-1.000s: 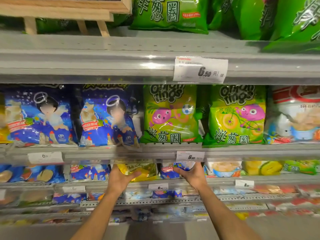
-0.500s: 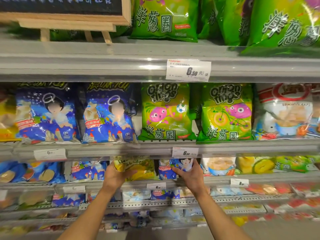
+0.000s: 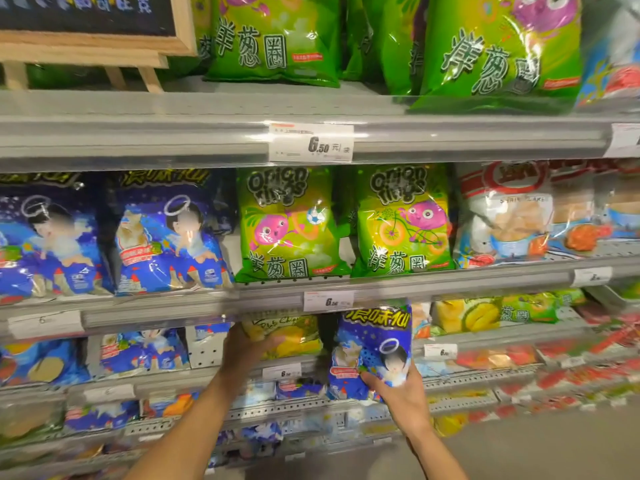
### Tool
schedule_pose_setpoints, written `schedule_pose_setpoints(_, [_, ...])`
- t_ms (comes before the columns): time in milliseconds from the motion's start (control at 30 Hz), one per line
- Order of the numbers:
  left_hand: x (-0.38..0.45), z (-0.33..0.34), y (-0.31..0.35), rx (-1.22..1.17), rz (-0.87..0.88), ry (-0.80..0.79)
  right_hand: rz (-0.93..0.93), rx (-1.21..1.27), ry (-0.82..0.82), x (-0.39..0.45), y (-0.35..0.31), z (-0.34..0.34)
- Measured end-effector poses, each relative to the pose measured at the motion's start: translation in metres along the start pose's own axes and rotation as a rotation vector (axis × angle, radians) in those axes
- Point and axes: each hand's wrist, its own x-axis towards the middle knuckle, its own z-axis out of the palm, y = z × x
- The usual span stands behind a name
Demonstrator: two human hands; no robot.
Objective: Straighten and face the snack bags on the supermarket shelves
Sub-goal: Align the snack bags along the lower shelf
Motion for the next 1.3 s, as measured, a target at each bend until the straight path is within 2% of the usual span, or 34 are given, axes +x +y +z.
schedule_pose_setpoints(133, [0.0,0.04,0.014,-0.027,-0.044,0.016,0.026,0.028,0.057,-0.007,0.007,-0.03])
schedule_pose_setpoints(267, [-0.001,0.069,0.018,0.008,-0.014,0.046,0.027,0.039,0.08,-0.006,0.006,-0.051])
schedule_pose_setpoints(533, [0.006,0.098,0.014,-0.025,-0.002,0.025,0.013,0.035,-0.017,0.004,0.013,-0.063])
schedule_pose_setpoints(767, [0.014,0.101,0.019,0.267,-0.068,-0.15,0.046,0.002,-0.109,0.002,0.016,-0.047])
schedule_pose_setpoints(967, [-0.002,0.053,-0.006,0.488,0.197,-0.149,0.012,-0.028,-0.161,-0.01,0.004,-0.014])
schedule_pose_setpoints(1067, [-0.018,0.009,-0.029,0.699,0.323,-0.087,0.017,-0.043,-0.191,-0.02,-0.001,0.014])
schedule_pose_setpoints(1200, [-0.04,-0.051,-0.06,0.837,0.483,0.008,-0.004,-0.049,-0.223,-0.034,-0.008,0.059])
schedule_pose_setpoints(1300, [-0.052,-0.088,-0.073,0.945,0.495,0.007,-0.03,-0.038,-0.248,-0.043,-0.012,0.094])
